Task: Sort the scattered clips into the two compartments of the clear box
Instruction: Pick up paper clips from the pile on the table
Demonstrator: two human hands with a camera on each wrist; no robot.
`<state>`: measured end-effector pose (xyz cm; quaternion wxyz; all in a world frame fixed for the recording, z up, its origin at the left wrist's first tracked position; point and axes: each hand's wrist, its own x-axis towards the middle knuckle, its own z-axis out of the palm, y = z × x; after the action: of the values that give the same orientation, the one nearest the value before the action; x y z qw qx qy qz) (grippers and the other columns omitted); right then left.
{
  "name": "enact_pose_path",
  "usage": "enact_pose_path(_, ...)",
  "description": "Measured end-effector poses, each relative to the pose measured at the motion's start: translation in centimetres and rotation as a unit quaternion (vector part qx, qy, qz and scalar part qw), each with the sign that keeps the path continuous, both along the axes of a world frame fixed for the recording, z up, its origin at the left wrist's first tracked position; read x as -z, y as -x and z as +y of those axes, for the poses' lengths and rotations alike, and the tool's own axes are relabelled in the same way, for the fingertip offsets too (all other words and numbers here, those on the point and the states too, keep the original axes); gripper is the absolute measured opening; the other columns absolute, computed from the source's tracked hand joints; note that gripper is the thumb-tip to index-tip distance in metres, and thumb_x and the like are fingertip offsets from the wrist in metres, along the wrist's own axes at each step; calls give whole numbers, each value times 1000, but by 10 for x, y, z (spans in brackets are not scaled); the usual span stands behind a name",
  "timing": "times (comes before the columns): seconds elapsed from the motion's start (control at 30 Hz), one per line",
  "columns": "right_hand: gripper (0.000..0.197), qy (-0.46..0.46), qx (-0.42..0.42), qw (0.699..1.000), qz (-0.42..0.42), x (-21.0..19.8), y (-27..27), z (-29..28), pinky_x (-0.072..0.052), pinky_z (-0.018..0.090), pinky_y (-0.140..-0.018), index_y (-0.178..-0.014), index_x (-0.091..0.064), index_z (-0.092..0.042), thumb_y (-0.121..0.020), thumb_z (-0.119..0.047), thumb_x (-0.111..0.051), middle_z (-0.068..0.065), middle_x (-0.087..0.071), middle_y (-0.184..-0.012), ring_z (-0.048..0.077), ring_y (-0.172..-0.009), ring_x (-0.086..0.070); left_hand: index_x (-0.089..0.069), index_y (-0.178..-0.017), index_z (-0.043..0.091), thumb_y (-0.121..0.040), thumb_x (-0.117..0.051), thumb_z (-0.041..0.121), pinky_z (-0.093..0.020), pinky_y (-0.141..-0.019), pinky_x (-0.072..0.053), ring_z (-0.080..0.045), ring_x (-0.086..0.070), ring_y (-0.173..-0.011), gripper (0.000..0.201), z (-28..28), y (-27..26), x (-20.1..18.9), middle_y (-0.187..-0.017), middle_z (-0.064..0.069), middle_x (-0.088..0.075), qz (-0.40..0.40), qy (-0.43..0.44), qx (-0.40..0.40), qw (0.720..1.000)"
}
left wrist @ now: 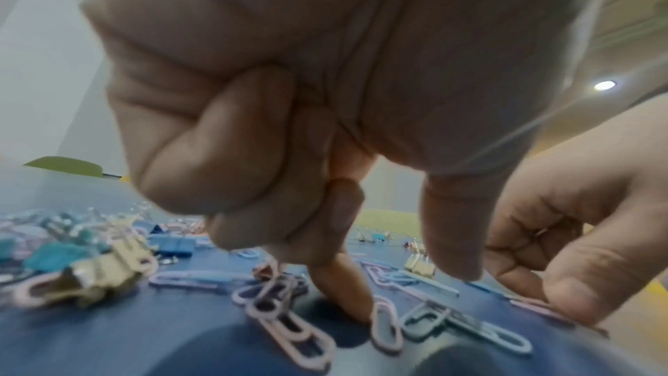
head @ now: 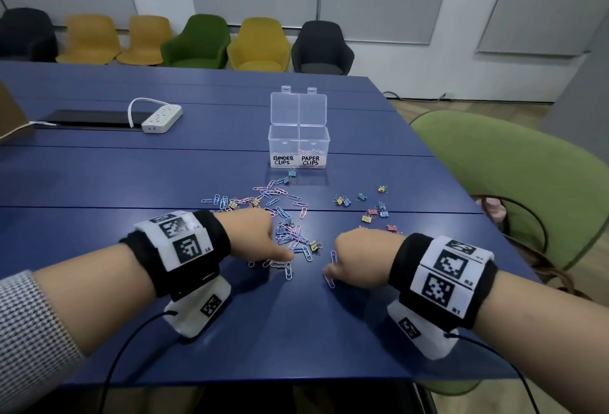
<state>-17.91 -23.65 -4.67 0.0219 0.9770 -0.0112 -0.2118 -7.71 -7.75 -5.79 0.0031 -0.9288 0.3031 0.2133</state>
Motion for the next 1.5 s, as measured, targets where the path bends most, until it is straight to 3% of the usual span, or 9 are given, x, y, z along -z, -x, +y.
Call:
enact_pose_path(0.37, 23, 69, -80, 994, 31, -5, -2, 25, -40, 31, -72, -105, -60, -4, -94, -15, -44, 12, -63, -104, 31, -97, -60, -40, -54, 13, -93, -50, 38, -27, -63, -37, -23, -44, -67, 48, -21, 15, -5, -68, -13, -54, -45, -97, 93, 990)
enact_pose_path(0.6, 25, -4, -36, 999, 16, -3, -12, 11, -35, 24, -58, -69, -47, -8, -91, -20, -47, 9, -47, -69, 27, -76, -46, -39, -56, 11, -89, -49, 26, -28, -52, -34, -23, -37, -61, 38, -10, 13, -7, -57, -5, -41, -29, -55, 80, 995)
enact_pose_path(0.7, 23, -251, 97, 963, 11, -3, -17, -16, -32, 25, -48, -64, -48, -14, -87, -15, -44, 10, -47, -70, 22, -60, -42, -52, -72, 13, -91, -48, 30, -24, -53, -41, -19, -45, -54, 26, 6, 5, -14, -62, -1, -52, 61, 57, -5, 997)
enact_pose_path(0.77, 25, -489, 222, 844, -8, -2, -17, -31, -16, 21, -43, -59, -41, -16, -84, -9, -42, 2, -32, -57, 14, -46, -25, -44, -72, 13, -93, -44, 19, -18, -39, -29, -12, -34, -42, 22, 16, 1, -16, -53, 4, -43, 238, 240, -132, 932)
enact_pose_path(0.9, 20, -773, 287, 565, -5, 5, -15, -43, -19, 20, -42, -57, -44, -12, -77, -12, -40, 0, -30, -58, 13, -50, -22, -35, -62, 14, -80, -38, 12, -18, -35, -21, -11, -31, -43, 18, 37, -15, -15, -60, -1, -35, 523, 489, -287, 637)
enact_pose_path(1.03, 23, -830, 316, 459, -9, 10, -24, -37, -26, 16, -38, -57, -50, -9, -75, -21, -45, 2, -42, -58, 13, -48, -34, -43, -59, 10, -48, -67, 2, -19, -32, -26, -13, -38, -44, 27, 46, -21, -3, -62, -2, -38, 599, 572, -291, 479)
enact_pose_path(1.13, 32, -777, 333, 534, 1, 9, -33, -26, -20, 14, -34, -62, -48, -12, -93, -21, -44, -2, -38, -55, 8, -41, -30, -44, -60, 11, -70, -61, 19, -17, -31, -22, -11, -36, -41, 22, 40, -19, 2, -61, 1, -36, 575, 555, -329, 503)
enact_pose_path(1.33, 23, -288, 104, 950, -63, 6, -49, -11, -35, 23, -50, -67, -57, -16, -90, -19, -54, 3, -50, -64, 21, -59, -46, -50, -75, 13, -96, -39, 16, -13, -30, -16, -6, -27, -37, 24, 30, -21, -1, -58, 3, -39, 415, 459, -333, 712)
enact_pose_path(1.5, 27, -97, 29, 994, -52, 9, -59, -5, -45, 28, -67, -91, -66, -4, -81, -29, -69, 9, -62, -83, 26, -78, -56, -62, -78, 19, -82, -62, 30, -22, -47, -19, -16, -26, -45, 11, 26, -24, -8, -55, 2, -37, 244, 267, -191, 913)
